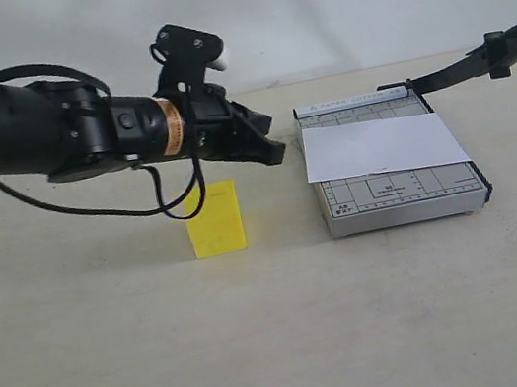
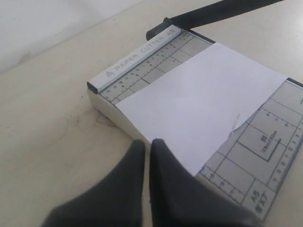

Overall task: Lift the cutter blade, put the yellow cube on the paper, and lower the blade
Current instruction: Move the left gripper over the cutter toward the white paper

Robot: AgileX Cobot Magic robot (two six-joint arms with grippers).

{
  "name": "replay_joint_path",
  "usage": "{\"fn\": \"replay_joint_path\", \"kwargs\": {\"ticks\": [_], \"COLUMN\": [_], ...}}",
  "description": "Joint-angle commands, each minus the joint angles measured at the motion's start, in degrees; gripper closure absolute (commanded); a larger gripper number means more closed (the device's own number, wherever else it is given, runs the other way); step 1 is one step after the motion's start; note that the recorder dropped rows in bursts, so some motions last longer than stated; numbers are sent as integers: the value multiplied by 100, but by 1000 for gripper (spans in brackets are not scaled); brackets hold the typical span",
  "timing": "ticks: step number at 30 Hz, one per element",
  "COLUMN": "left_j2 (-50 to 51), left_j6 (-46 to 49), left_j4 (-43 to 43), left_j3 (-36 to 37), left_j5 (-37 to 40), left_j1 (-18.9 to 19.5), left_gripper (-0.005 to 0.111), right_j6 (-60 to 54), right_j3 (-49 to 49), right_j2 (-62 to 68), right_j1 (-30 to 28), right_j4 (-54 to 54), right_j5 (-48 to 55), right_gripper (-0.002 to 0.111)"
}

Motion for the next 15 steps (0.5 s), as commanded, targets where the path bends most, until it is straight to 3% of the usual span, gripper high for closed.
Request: {"fn": "replay_joint_path", "kwargs": {"ticks": [1,15], "left_j2": [533,1526], "left_j6": [38,189], "left_j4": [-32,-32], "left_j3": [-616,-1922], "left_j5": [193,478], "left_j1": [-253,-662], "left_gripper": [102,102], "right_j6": [-14,-14], "right_j3": [2,2], "right_j2": [-34,-34], "right_j1": [4,4], "right_j4": [-17,-17], "right_j5": [-68,-68], "right_gripper": [106,106]}}
